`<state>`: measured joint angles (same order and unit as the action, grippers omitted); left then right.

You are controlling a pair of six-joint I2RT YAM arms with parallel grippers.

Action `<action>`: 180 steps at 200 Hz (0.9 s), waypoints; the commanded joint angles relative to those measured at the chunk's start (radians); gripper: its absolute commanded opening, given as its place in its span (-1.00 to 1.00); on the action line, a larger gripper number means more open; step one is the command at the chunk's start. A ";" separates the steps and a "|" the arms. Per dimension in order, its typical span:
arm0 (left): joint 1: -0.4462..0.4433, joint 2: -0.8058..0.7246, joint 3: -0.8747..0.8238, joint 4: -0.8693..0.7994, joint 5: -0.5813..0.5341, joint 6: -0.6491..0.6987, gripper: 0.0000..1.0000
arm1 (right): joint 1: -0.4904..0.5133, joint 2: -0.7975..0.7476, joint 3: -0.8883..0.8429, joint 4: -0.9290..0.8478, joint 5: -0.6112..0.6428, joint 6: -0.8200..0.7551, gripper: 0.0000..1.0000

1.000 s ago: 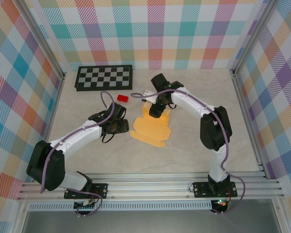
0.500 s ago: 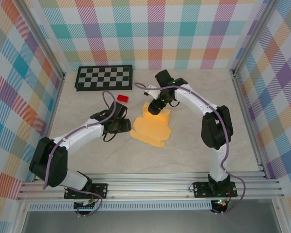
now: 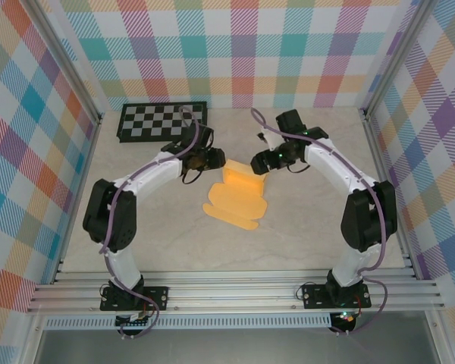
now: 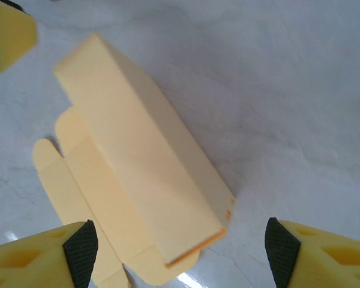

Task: Fold the paper box

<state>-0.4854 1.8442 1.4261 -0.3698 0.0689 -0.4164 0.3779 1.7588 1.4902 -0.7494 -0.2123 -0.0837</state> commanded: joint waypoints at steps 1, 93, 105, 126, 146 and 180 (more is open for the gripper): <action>0.011 0.053 0.059 -0.003 0.051 0.041 -0.23 | -0.016 -0.026 -0.046 0.040 -0.065 0.080 0.53; 0.011 0.037 0.022 0.000 0.020 0.021 -0.43 | -0.042 0.007 -0.107 0.070 -0.105 0.084 0.51; 0.012 0.017 0.017 0.000 0.025 0.021 -0.42 | -0.044 0.001 -0.116 0.070 -0.106 0.084 0.50; 0.011 -0.010 0.017 0.000 0.035 0.021 -0.39 | -0.052 -0.008 -0.136 0.072 -0.110 0.081 0.51; 0.011 -0.019 0.015 0.008 0.053 0.018 -0.37 | -0.066 -0.014 -0.154 0.082 -0.125 0.087 0.51; 0.012 -0.016 0.004 0.024 0.079 0.000 -0.37 | -0.072 -0.013 -0.162 0.080 -0.122 0.084 0.50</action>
<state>-0.4831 1.8584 1.4536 -0.3607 0.1123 -0.3996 0.3138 1.7588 1.3415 -0.6811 -0.3054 -0.0074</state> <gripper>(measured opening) 0.313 0.752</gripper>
